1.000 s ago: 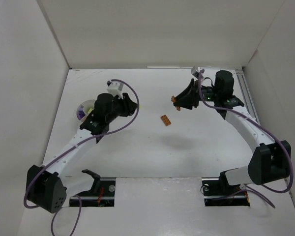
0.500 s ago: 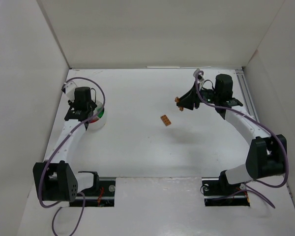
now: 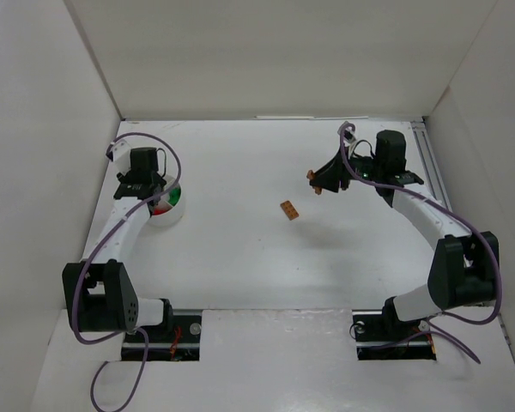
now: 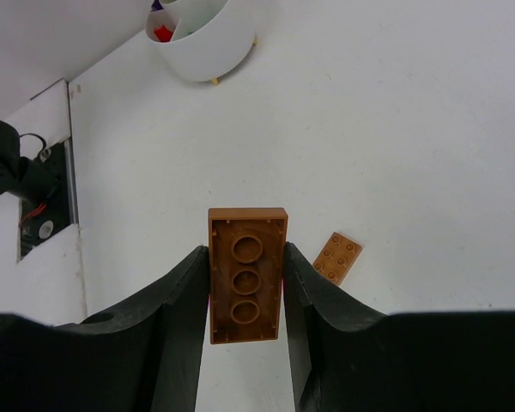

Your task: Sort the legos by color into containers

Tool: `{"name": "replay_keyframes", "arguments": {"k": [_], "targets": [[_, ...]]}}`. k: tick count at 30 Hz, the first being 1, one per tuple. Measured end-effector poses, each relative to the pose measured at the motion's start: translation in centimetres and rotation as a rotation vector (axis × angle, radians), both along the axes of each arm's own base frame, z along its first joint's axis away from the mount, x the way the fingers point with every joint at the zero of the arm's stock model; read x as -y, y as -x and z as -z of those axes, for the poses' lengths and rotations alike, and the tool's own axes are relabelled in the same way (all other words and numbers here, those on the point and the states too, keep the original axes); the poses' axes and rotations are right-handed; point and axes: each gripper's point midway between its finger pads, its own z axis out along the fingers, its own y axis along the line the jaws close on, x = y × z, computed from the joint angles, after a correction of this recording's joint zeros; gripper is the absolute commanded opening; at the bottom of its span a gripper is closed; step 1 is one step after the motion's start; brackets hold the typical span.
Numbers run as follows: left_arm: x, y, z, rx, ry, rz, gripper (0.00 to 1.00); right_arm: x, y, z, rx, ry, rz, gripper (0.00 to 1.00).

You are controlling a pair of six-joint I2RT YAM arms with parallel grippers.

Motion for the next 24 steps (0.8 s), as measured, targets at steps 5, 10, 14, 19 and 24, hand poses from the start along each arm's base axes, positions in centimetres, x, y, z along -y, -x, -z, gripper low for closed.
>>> {"name": "replay_keyframes", "arguments": {"k": [5,10,14,19,24], "targets": [[0.3,-0.2,-0.1,0.006,0.009,0.021,0.44,0.0,0.0,0.3,-0.001,0.006,-0.001,0.19],[0.9,0.0,-1.7,0.052,0.025,0.048,0.65,-0.2,0.4,0.7,0.021,0.035,-0.026,0.19],[0.9,0.6,-4.3,0.126,0.026,0.052,0.79,-1.0,0.9,0.7,0.055,0.07,-0.064,0.19],[3.3,0.7,-7.1,0.223,0.073,0.2,0.85,-2.6,2.0,0.2,0.158,0.128,-0.159,0.19],[13.1,1.1,-8.7,0.356,0.232,0.714,0.85,-6.1,4.6,-0.2,0.315,0.174,-0.329,0.17]]}}
